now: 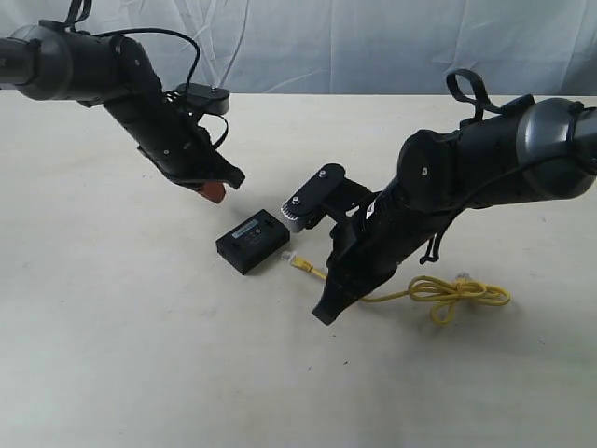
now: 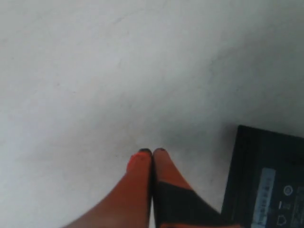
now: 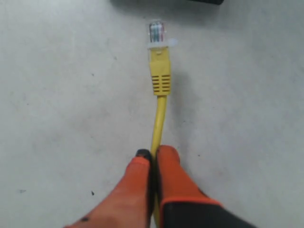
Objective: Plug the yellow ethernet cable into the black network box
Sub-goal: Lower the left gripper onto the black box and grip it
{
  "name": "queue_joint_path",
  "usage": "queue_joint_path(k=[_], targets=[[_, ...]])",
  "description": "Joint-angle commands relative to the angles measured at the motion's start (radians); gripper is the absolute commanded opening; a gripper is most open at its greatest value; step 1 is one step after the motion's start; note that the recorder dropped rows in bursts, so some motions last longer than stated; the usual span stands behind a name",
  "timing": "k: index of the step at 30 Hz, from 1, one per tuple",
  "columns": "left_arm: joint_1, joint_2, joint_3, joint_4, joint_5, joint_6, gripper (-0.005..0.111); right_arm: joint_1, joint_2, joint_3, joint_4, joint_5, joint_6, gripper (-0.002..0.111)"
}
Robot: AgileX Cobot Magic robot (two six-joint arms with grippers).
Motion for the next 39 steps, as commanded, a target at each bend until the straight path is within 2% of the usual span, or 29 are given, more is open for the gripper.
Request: queue_joint_path(k=[1,8,18,25,31,39], targets=[[-0.030,0.015,-0.008,-0.019,0.032,0.032,0.000,0.000,0.010,0.007,0.007,-0.018,-0.004,-0.001],[-0.052,0.022,-0.008,-0.055,0.056,0.079,0.000,0.000,0.028,0.007,0.005,-0.014,-0.004,-0.001],[-0.052,0.066,-0.002,-0.166,0.172,0.200,0.000,-0.002,0.032,0.007,0.010,-0.007,-0.004,-0.001],[-0.014,0.066,0.001,-0.291,0.276,0.327,0.000,-0.002,0.032,0.007,-0.063,0.009,-0.004,-0.001],[0.030,0.066,0.001,-0.326,0.280,0.338,0.000,0.000,0.032,0.007,-0.114,0.004,-0.004,-0.001],[0.032,0.075,0.003,-0.344,0.278,0.340,0.000,0.000,0.032,0.007,-0.126,-0.003,-0.023,-0.001]])
